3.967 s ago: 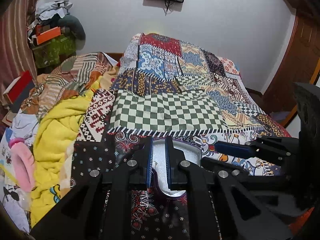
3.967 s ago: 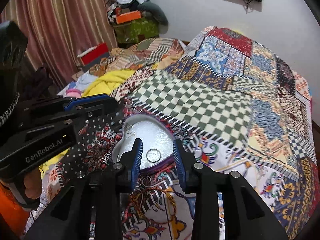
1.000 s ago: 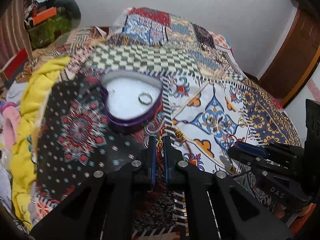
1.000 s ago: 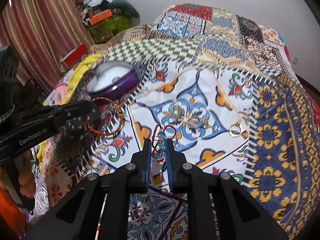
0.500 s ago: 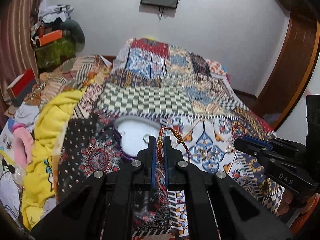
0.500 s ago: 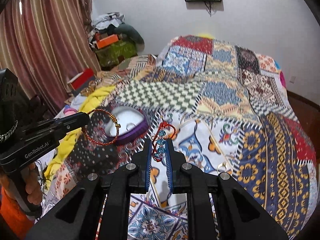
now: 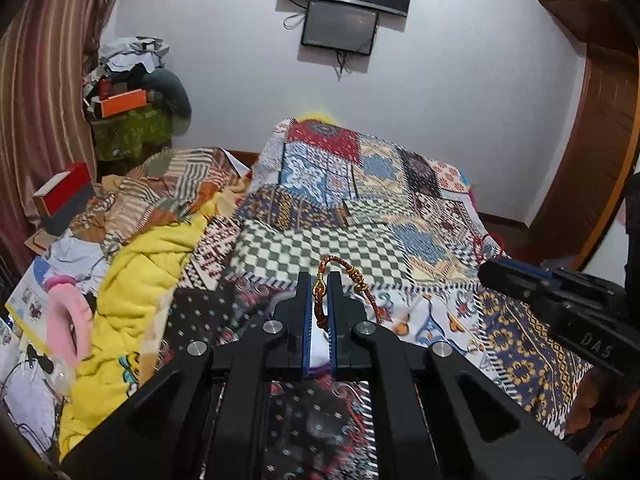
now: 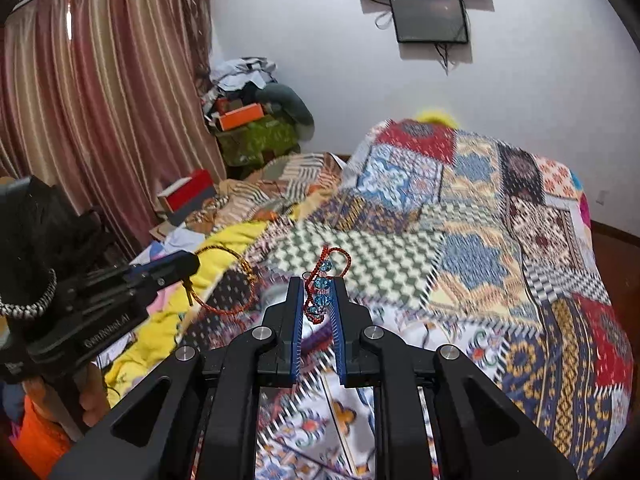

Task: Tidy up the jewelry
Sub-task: 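Release the bracelet into the heart tin with the left tool while the right releases the beaded earring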

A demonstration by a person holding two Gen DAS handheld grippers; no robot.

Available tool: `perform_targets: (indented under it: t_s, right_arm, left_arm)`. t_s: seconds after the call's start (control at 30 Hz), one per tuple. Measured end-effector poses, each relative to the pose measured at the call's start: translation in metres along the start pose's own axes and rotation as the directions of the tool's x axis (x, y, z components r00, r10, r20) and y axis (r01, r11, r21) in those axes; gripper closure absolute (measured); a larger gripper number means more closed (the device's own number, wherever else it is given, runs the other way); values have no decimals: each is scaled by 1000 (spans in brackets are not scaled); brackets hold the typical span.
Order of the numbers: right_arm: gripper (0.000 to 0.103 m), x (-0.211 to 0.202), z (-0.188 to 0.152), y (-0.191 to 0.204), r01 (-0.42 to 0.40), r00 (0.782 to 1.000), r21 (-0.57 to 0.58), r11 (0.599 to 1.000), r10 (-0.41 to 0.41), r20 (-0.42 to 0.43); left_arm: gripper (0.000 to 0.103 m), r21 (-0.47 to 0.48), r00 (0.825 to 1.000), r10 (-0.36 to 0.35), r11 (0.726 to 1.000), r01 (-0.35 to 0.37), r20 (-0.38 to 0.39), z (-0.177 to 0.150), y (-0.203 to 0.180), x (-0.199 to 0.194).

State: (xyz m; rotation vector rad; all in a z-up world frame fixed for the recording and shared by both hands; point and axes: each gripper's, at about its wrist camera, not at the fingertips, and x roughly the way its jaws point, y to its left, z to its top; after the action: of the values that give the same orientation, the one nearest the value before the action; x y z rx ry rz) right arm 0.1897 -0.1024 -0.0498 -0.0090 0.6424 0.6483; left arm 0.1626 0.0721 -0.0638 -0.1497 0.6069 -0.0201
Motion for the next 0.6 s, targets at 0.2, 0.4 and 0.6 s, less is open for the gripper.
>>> perform_targets:
  t_s: [0.2,0.4,0.6]
  right_arm:
    - [91,14,11,14,-26,1000,-29,999,26,8]
    - [91,39,13,22,-52,998,-41,998,51,-29]
    - [91,62,9,23,-63,995,-47,997,59,-81]
  left_arm:
    - [98,-16,1000,20,1000,-20,20,7,14,4]
    - [98,-13,1000,26,1000,-26,-4,4,21,20]
    - [98,-10,997,19,1000,-19,-70,-8,25,49]
